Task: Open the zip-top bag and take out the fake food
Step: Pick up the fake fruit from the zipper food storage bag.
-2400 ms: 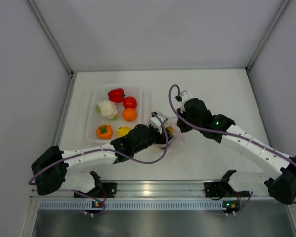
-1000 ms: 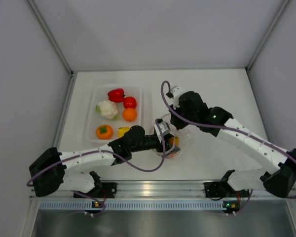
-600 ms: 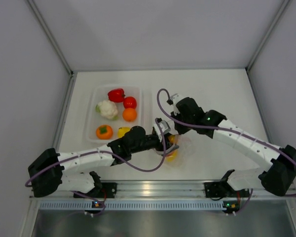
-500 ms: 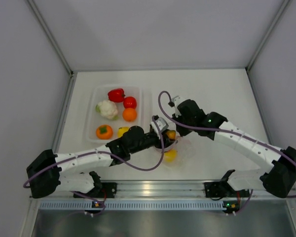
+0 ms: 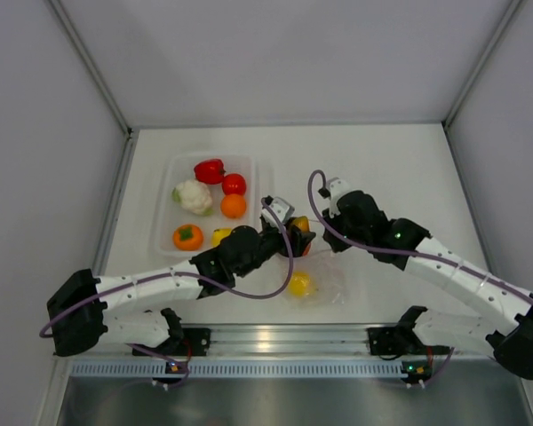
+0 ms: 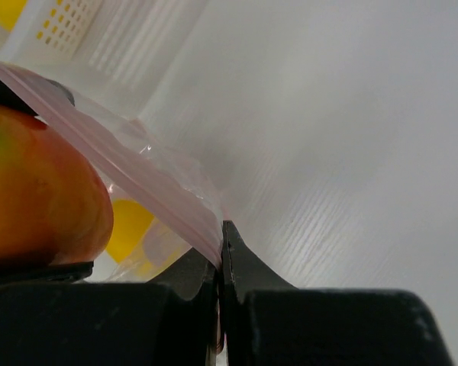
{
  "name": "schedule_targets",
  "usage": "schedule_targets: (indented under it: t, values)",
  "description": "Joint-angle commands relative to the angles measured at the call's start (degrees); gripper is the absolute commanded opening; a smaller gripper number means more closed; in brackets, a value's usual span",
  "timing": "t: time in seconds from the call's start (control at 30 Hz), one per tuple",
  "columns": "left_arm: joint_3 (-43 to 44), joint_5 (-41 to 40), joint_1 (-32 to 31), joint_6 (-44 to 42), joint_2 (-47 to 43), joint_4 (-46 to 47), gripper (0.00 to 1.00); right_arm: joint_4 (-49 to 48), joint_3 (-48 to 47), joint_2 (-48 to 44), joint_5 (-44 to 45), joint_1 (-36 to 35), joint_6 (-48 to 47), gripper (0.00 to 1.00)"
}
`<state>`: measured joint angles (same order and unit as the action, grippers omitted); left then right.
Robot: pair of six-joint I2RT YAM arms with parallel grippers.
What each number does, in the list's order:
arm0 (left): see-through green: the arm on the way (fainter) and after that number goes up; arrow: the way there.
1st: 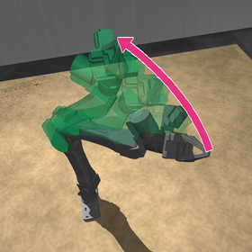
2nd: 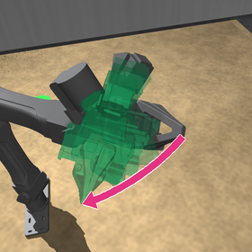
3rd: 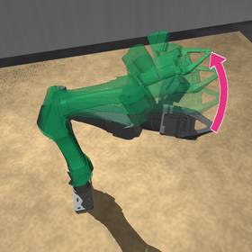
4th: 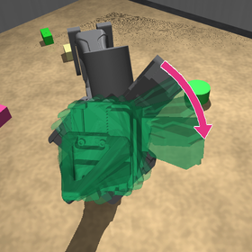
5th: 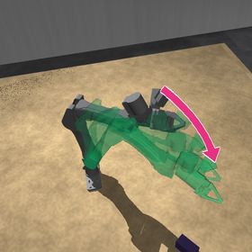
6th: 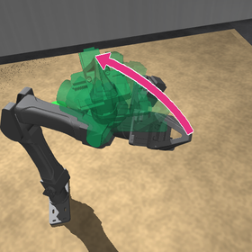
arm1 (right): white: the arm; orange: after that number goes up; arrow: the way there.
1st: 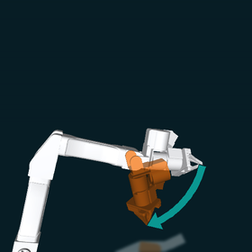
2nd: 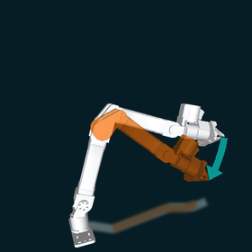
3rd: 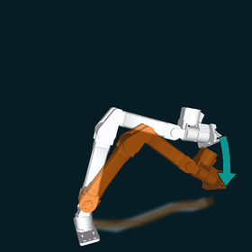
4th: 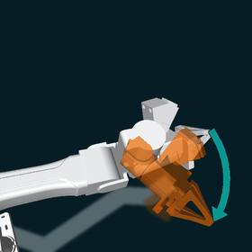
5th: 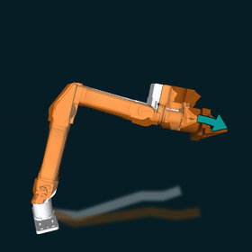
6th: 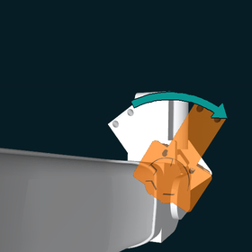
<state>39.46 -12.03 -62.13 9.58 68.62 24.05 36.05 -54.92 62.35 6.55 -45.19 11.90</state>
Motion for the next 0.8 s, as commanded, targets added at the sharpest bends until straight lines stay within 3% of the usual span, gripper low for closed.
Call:
schedule_targets:
  t: [0.0,0.3,0.47,0.63,0.77]
  values:
    - [2.5,-6.8,0.3,7.6,-2.0,5.4,0.0,-5.8,3.3,-1.9,3.5,0.9,4.2,0.0]
    - [9.1,-5.2,0.4,17.2,-2.3,5.7,0.0,-13.8,6.0,-1.7,1.5,1.0,9.5,0.0]
    - [8.8,-11.9,0.9,21.5,-4.5,6.4,0.0,-13.6,5.8,-4.1,5.1,0.9,10.9,0.0]
    - [7.2,-20.4,1.3,17.6,-5.7,6.9,0.0,-13.3,6.2,-7.6,6.9,1.0,11.5,0.0]
    - [6.7,-25.5,1.4,9.5,-3.8,9.5,0.0,-13.5,6.3,-10.6,4.8,0.9,10.3,0.0]
